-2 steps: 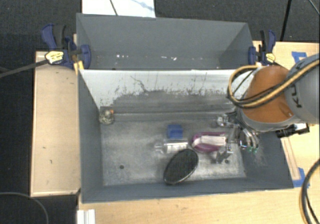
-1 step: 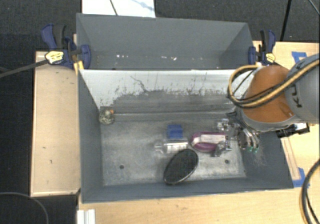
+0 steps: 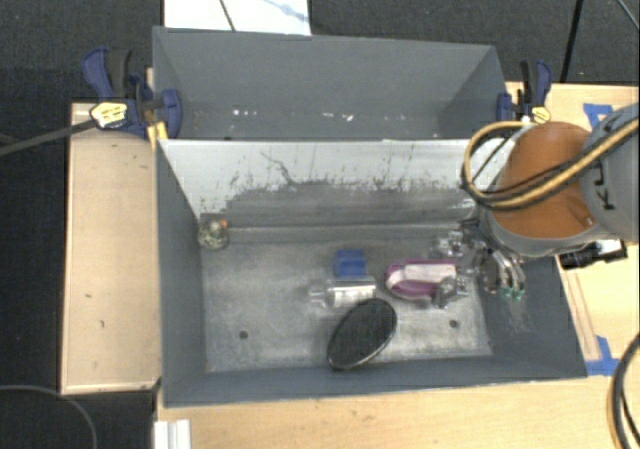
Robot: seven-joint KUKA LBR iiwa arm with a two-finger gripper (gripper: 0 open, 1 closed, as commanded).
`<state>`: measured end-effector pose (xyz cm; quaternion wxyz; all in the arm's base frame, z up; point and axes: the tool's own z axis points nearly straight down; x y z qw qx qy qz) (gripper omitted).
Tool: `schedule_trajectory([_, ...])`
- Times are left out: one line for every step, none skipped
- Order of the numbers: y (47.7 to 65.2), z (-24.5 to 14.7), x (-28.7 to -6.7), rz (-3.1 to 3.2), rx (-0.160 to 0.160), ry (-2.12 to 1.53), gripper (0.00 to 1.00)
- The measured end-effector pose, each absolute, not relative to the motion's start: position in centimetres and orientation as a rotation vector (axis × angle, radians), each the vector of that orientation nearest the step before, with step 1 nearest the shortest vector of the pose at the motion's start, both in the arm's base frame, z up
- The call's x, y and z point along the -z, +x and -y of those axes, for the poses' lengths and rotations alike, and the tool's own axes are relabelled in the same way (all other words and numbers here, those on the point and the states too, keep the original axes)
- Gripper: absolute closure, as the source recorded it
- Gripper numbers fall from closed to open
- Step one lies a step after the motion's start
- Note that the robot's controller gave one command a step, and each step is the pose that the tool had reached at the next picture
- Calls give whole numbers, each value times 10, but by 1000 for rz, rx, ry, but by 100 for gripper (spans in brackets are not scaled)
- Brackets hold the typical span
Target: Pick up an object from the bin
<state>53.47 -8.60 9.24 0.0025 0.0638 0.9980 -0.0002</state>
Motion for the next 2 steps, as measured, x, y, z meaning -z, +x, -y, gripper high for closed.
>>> schedule_trajectory([536,86,-101,-3129,1,197,100])
schedule_trajectory([538,86,-174,-3127,1,194,100])
